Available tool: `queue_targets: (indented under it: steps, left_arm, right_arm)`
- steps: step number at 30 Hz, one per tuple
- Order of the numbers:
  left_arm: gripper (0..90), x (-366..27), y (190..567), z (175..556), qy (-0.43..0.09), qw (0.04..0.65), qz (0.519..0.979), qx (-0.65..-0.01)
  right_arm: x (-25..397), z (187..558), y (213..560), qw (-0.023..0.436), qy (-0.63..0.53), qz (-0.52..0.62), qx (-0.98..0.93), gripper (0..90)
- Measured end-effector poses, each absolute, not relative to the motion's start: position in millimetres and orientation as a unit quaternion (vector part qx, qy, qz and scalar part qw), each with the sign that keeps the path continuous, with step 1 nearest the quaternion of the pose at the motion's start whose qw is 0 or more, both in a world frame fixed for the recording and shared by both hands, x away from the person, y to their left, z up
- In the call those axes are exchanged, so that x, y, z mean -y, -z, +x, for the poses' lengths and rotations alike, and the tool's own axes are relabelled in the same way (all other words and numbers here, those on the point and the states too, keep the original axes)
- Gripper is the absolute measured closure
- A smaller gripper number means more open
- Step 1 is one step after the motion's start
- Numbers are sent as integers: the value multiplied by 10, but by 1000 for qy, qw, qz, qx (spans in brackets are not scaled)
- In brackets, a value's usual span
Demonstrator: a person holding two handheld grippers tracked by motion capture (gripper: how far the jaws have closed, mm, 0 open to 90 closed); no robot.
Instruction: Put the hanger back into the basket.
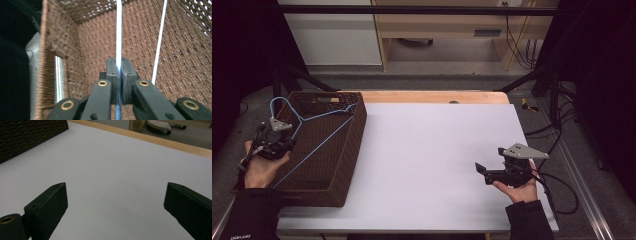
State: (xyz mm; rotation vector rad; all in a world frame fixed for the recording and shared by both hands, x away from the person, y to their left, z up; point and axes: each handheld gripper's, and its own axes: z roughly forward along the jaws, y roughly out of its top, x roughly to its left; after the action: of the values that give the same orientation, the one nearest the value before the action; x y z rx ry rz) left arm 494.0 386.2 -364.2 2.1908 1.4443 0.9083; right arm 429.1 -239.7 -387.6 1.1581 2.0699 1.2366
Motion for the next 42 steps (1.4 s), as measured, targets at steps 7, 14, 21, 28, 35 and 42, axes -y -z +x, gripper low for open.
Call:
queue_targets:
  steps: [7,14,21,28,35,42]
  left_arm:
    - [865,-3811,3813,4994,-294,168,785,-518]
    - [836,-3821,3760,4929,-283,189,784,-519]
    - [729,-3765,3473,4717,-300,263,762,-510]
    - [556,-3550,3322,4525,-313,336,752,-473]
    - [453,-3274,3260,4346,-319,388,749,-433]
    - [324,-3038,3293,4245,-302,434,746,-404]
  right_arm:
    - [2404,4289,3873,231,-451,420,-753,59]
    - [2402,4290,3874,231,-451,420,-753,58]
    - [2404,4286,3871,231,-453,419,-752,58]
    - [2404,4278,3866,232,-456,421,-749,57]
    - [2413,4276,3861,234,-458,418,-748,56]
    - [2417,4272,3856,233,-462,416,-748,56]
